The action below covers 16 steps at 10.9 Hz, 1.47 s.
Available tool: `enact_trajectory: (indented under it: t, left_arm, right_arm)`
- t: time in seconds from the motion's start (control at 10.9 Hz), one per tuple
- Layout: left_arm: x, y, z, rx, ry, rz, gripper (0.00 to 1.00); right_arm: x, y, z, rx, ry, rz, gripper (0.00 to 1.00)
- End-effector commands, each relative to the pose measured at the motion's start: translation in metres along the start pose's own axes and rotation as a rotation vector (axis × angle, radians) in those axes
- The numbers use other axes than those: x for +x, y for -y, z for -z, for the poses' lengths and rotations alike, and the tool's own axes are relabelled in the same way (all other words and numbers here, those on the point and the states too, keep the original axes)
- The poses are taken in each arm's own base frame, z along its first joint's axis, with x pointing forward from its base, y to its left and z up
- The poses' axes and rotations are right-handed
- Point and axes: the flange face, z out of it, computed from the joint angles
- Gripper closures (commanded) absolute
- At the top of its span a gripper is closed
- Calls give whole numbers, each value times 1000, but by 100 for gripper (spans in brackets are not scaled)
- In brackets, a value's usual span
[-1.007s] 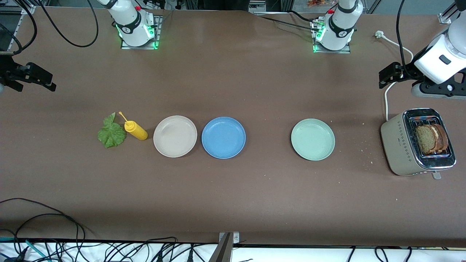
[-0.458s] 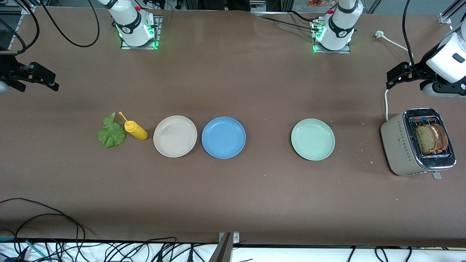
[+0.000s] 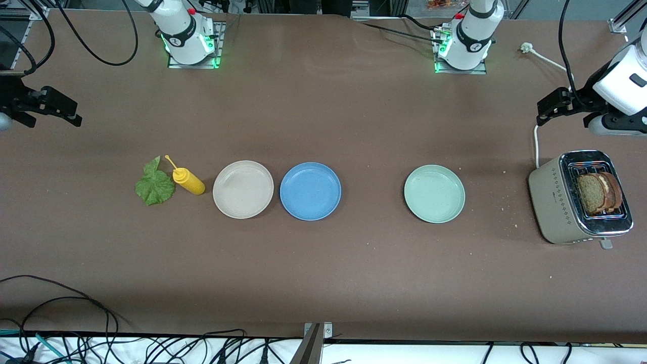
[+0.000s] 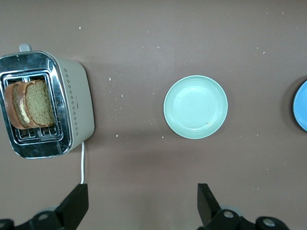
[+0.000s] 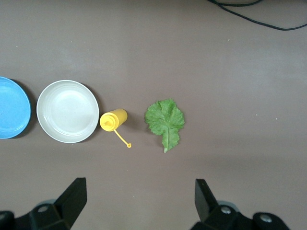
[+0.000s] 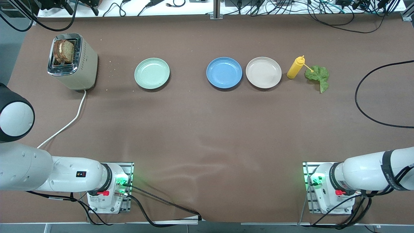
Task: Make sandwich in blue plate with both arms
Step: 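Move the left gripper toward the toaster above the bread slices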
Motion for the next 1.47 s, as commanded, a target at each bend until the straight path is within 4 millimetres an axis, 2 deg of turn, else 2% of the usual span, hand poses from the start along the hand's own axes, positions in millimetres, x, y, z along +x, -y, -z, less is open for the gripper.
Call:
enact_trajectory:
  t: [0.0,0.09,0.37,1.37]
  left_arm:
    - [1,7,32,-6,-65,8,0]
    - [1,8,39,-7,-81,8,0]
    - [1,5,40,-6,-83,12,0]
    - [0,0,41,-6,-81,4,0]
  right_arm:
    - [-3,1,8,-2,-2,-5,0]
    - [-3,2,8,-2,-2,-3,0]
    - [-4,18,11,-5,-8,27,0]
    - [-4,18,11,-5,-8,27,0]
